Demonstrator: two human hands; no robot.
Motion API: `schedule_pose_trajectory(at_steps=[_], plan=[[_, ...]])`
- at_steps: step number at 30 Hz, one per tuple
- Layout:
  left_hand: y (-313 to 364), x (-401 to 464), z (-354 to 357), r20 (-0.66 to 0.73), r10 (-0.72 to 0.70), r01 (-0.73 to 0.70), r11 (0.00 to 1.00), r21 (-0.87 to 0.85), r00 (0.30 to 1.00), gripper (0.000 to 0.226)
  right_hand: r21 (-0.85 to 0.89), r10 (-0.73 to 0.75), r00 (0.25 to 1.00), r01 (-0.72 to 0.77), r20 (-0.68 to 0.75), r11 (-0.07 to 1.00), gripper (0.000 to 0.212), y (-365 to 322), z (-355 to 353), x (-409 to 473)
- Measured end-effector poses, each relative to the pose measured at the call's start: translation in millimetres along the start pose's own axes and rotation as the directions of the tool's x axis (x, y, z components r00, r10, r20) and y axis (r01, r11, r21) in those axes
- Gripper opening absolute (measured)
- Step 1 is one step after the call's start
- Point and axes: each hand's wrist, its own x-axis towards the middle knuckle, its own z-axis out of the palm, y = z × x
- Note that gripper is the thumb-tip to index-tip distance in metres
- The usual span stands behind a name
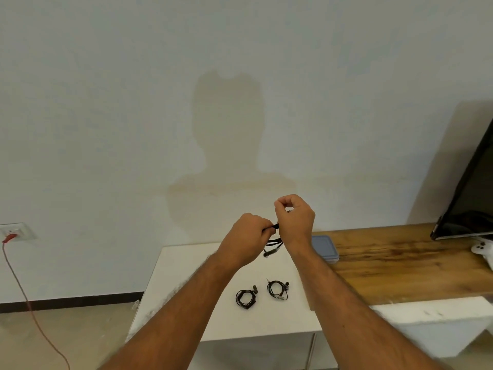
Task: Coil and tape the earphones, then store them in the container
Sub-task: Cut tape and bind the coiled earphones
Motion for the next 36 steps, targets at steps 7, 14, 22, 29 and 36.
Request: schedule_pose_trajectory(at_steps=[7, 14, 22, 29, 36], plan=[[2.5, 9.9, -29.9, 0.070, -0.083, 0.083, 0.997, 0.001, 0.994, 0.026, 0.084, -0.051, 0.961, 0.029, 0.273, 0.996, 0.008, -19.9, -33.6, 30.3], [0.1, 21.9, -50.6, 0.128, -0.165, 0.166, 0.986, -0.001, 0.978, 0.024, 0.085, -0.120, 0.725, 0.085, 0.678, 0.993, 0.005, -79.3, -79.2, 54.1], [14.9, 25.6, -64.5, 0.174, -0.166, 0.167, 0.986, 0.012, 0.971, 0.025, -0.164, -0.046, 0.634, 0.270, 0.772, 0.949, 0.013, -83.8, -70.0, 41.2], [26.7, 23.9, -72.7, 0.205, -0.169, 0.173, 0.985, -0.002, 0.964, 0.027, -0.227, -0.175, 0.668, 0.470, 0.723, 0.853, 0.012, -75.1, -59.2, 36.3], [29.6, 24.2, -75.8, 0.230, -0.204, 0.226, 0.971, -0.076, 0.952, 0.027, -0.236, -0.394, 0.637, 0.677, 0.663, 0.697, 0.007, -64.0, -55.6, 31.7]])
